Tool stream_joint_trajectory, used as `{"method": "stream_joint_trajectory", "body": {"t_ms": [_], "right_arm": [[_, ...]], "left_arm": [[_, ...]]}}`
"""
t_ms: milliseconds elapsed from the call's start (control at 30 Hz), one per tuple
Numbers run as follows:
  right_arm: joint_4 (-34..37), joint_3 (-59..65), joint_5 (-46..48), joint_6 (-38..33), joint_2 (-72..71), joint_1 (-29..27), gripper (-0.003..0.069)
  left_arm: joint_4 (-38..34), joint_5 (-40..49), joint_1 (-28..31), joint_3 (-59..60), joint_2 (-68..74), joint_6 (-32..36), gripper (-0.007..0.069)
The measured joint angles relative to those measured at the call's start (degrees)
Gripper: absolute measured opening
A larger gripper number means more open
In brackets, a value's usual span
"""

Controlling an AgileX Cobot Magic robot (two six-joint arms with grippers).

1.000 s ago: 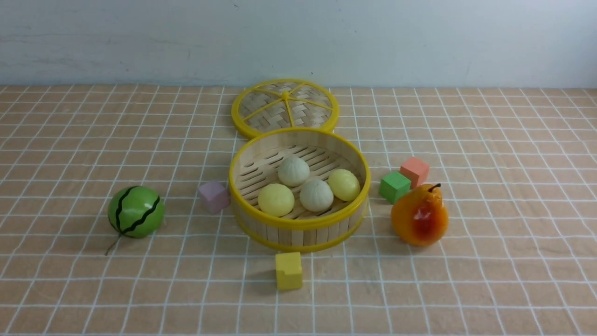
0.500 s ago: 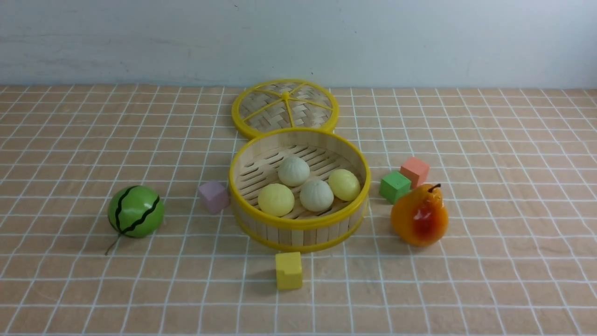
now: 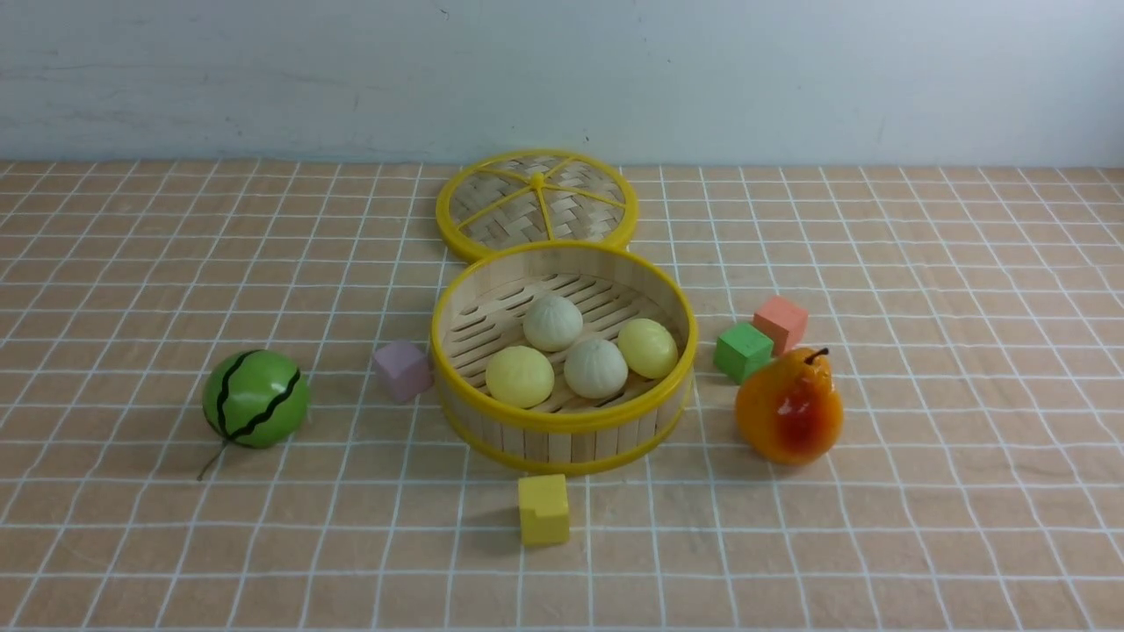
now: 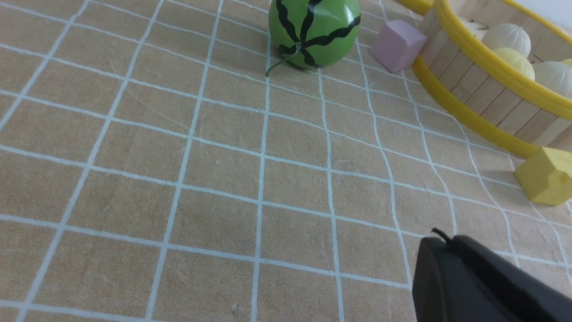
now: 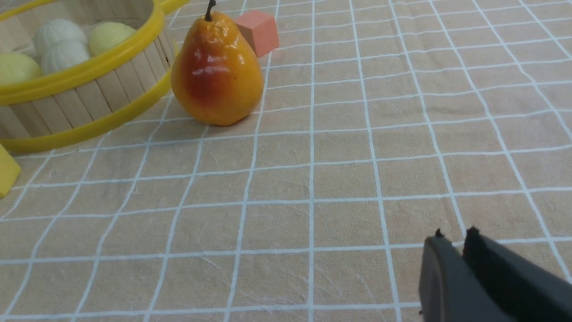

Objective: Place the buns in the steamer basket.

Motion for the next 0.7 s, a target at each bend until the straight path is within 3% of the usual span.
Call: {"method": "stream_joint_trajectory", "body": {"t_ms": [700], "right_arm": [[0.00, 0.00, 0.00, 0.00, 0.00, 0.00, 0.0095]], "left_arm": [[0.00, 0.00, 0.00, 0.00, 0.00, -0.06, -0.0013]]}}
